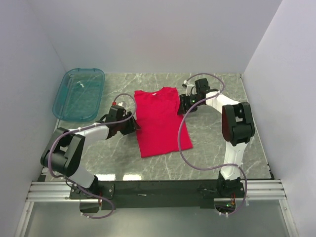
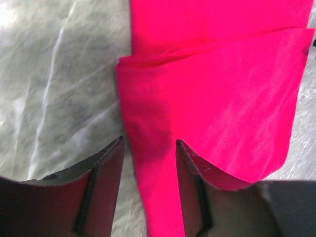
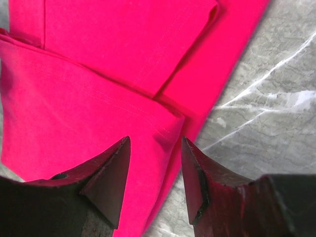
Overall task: Fold and stack the t-shirts
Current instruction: Fold the tshirt
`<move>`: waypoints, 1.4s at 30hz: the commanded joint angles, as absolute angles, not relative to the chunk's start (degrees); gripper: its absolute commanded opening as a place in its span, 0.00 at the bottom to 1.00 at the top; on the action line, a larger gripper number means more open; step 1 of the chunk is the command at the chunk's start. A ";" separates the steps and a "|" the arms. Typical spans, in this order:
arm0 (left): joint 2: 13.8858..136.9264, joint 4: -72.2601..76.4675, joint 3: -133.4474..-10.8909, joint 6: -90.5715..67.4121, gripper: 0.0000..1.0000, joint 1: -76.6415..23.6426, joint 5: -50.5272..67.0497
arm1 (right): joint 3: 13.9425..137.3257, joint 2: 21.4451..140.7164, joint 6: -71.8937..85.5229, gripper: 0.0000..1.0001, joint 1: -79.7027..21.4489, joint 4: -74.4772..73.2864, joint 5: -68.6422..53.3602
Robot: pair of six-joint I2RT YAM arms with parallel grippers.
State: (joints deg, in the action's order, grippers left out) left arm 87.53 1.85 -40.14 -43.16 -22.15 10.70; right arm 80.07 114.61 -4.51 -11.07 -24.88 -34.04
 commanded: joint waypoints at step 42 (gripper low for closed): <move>96.33 -1.32 -52.91 -37.27 0.13 -21.45 8.35 | 88.68 120.85 -3.25 0.13 -11.34 -29.27 -36.30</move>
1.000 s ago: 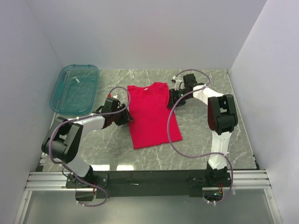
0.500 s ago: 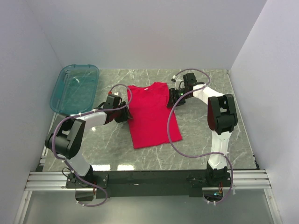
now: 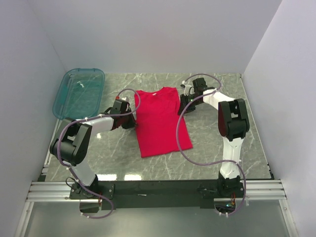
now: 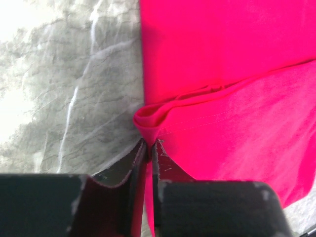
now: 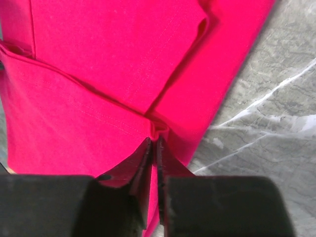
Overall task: Fold and stack the t-shirts
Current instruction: Fold the tshirt
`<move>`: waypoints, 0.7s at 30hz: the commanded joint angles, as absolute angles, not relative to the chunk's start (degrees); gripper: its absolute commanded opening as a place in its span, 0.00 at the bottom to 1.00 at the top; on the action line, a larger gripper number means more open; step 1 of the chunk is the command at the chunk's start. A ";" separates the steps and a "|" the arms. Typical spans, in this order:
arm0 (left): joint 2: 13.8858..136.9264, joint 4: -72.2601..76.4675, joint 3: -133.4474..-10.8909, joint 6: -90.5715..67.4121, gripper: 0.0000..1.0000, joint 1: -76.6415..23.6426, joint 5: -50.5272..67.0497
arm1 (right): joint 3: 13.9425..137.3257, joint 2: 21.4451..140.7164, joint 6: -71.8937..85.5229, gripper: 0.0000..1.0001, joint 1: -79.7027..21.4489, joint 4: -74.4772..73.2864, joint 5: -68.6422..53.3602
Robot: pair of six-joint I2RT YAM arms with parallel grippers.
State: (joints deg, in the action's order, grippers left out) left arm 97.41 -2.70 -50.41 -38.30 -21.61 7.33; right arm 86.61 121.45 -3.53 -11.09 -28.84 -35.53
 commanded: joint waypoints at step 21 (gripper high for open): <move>95.80 1.67 -54.32 -35.95 0.05 -21.27 12.57 | 83.58 115.31 -0.62 0.00 -6.25 -24.00 -37.97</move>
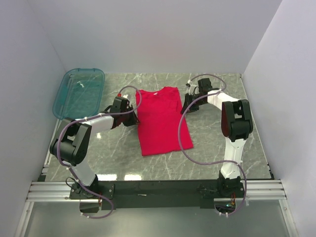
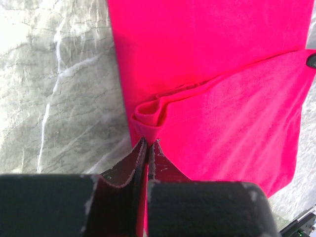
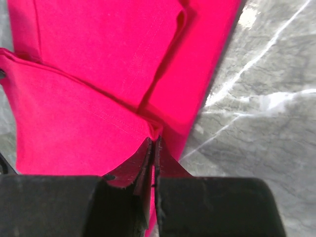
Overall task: Fold and stack the t-shirts
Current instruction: Fold the tshirt
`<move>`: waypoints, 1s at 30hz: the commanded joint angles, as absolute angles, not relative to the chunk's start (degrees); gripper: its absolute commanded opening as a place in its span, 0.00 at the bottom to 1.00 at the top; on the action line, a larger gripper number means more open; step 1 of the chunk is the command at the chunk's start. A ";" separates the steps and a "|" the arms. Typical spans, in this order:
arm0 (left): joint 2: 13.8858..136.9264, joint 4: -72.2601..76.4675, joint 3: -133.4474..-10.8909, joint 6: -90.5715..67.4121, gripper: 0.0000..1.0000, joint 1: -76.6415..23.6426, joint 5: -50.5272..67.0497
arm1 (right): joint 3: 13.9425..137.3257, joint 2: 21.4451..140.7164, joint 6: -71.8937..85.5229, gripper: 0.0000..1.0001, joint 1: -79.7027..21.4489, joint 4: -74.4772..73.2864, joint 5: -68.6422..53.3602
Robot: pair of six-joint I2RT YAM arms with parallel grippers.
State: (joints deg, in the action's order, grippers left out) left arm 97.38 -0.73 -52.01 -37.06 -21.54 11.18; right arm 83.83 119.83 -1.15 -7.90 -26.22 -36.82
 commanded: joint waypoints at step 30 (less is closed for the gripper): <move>100.19 6.94 -54.75 -34.37 0.07 -18.37 17.67 | 85.61 117.51 -0.97 0.01 -4.31 -24.26 -38.58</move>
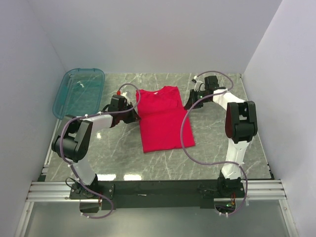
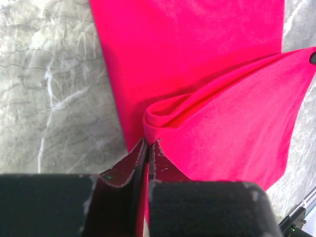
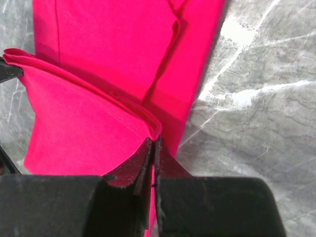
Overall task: Fold and stack the t-shirts
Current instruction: Fold the tshirt
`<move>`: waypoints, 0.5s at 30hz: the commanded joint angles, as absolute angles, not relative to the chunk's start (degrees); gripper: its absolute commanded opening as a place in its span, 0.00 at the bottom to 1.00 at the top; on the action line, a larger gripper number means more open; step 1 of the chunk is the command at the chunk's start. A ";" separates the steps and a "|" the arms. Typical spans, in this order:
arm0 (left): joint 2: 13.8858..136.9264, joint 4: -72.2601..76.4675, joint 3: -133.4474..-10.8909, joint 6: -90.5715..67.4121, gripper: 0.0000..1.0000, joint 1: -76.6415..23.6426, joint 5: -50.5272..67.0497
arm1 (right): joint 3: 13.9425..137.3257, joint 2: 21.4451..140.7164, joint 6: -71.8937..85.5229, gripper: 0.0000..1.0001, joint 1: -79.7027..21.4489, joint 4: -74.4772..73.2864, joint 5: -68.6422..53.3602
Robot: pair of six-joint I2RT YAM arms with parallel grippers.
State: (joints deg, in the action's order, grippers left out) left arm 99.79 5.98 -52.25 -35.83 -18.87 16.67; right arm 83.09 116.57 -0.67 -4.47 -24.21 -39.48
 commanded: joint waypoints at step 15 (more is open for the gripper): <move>83.71 0.44 -54.94 -27.61 0.55 -18.28 5.88 | 85.00 108.21 -16.88 0.55 -5.01 -27.49 -33.63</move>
State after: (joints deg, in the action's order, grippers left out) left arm 93.47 0.67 -53.78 -32.73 -18.48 8.67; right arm 85.41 116.40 -5.17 -4.89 -25.56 -33.36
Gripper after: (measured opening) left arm 0.547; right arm 0.545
